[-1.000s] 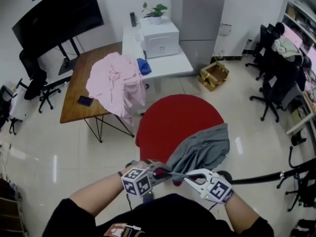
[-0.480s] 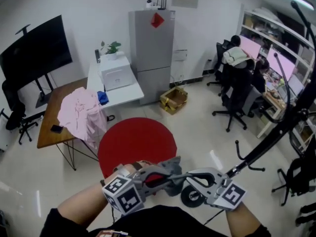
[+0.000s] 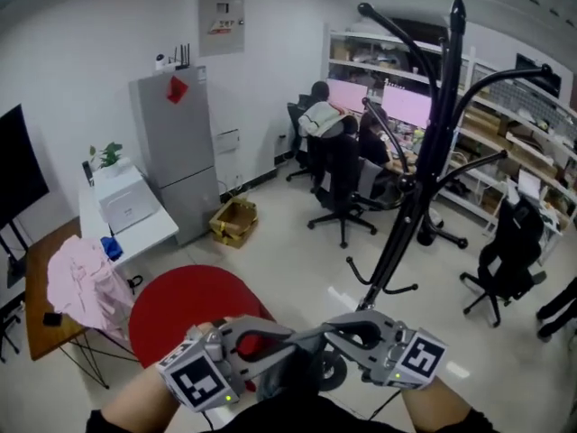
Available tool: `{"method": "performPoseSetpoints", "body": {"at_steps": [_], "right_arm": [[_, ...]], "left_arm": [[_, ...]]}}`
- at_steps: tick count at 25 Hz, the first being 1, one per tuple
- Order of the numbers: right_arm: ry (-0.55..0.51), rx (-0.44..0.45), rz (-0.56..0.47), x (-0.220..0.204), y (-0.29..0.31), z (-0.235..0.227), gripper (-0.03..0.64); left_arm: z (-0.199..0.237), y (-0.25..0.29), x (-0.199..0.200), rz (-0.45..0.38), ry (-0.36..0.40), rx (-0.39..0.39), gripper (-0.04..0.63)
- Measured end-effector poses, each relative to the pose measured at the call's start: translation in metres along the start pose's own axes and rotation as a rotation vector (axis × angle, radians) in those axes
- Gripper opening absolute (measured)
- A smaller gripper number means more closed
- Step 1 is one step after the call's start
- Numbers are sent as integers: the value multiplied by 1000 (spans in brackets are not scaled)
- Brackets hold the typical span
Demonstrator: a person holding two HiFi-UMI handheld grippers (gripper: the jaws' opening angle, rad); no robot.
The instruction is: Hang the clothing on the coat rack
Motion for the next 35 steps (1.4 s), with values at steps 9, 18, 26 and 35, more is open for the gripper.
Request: {"method": "performPoseSetpoints", "body": {"at_steps": [9, 18, 26, 35], "right_arm": [[-98, -174, -24, 49, -50, 5, 5], [-161, -220, -192, 77, -207, -69, 5], [-147, -198, -370, 94, -318, -203, 5], [-82, -270, -481, 101, -328, -282, 5]], "left_arm": [[2, 24, 45, -107, 70, -107, 14], [-10, 165, 164, -114, 99, -104, 14], [17, 311, 264, -126, 41, 1, 14], [79, 353, 300, -99, -111, 115, 14]]}}
Point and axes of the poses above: the fingertips, and each gripper's own axes: y forward along the fingers, z to its left, x out of its top, the point moved 10 cm from there along -y, backward along the fingers, and after that the axes turned 6 degrees about -y, right-handed, at the moved point
